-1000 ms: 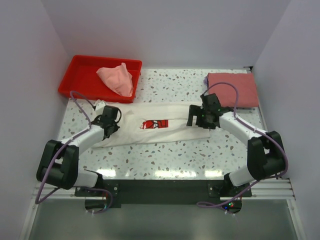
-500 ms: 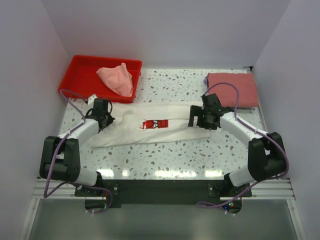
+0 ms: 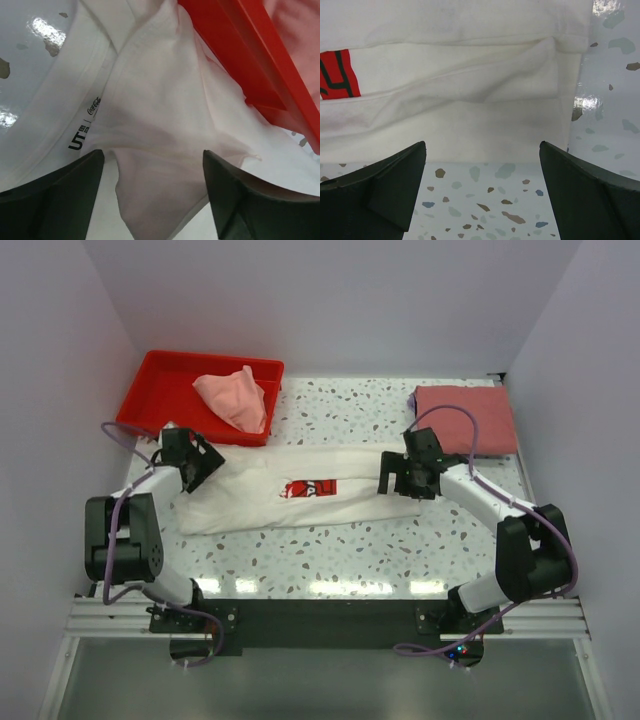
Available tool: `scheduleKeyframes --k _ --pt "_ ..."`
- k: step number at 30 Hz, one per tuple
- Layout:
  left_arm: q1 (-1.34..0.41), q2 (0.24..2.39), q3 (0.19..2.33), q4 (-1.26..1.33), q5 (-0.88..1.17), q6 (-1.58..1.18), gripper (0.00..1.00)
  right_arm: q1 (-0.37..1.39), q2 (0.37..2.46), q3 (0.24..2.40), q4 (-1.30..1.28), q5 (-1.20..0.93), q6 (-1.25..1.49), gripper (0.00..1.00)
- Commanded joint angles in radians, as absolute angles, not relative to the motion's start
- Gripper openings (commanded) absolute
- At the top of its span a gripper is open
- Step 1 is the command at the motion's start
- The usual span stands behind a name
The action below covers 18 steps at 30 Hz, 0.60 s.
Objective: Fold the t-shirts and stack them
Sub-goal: Fold the tshirt
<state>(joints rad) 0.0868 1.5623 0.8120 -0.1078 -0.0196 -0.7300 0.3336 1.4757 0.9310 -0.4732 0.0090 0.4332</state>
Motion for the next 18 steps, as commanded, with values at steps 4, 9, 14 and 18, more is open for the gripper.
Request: scheduleKeyframes --k 4,9,14,18 --pt "0.092 1.445 0.787 -0.046 0.078 -0.712 1.00 0.334 1.453 0.937 -0.443 0.002 0.416 0.99" --pt "0.091 1.269 0.689 -0.072 0.055 -0.736 1.00 0.333 1.448 0.928 -0.439 0.002 0.410 0.99" --pt "0.078 1.134 0.605 -0.049 0.101 -0.775 1.00 0.334 1.428 0.917 -0.423 0.002 0.405 0.99" --pt "0.015 1.144 0.568 0.020 0.124 -0.776 1.00 0.334 1.413 0.902 -0.396 -0.032 0.403 0.99"
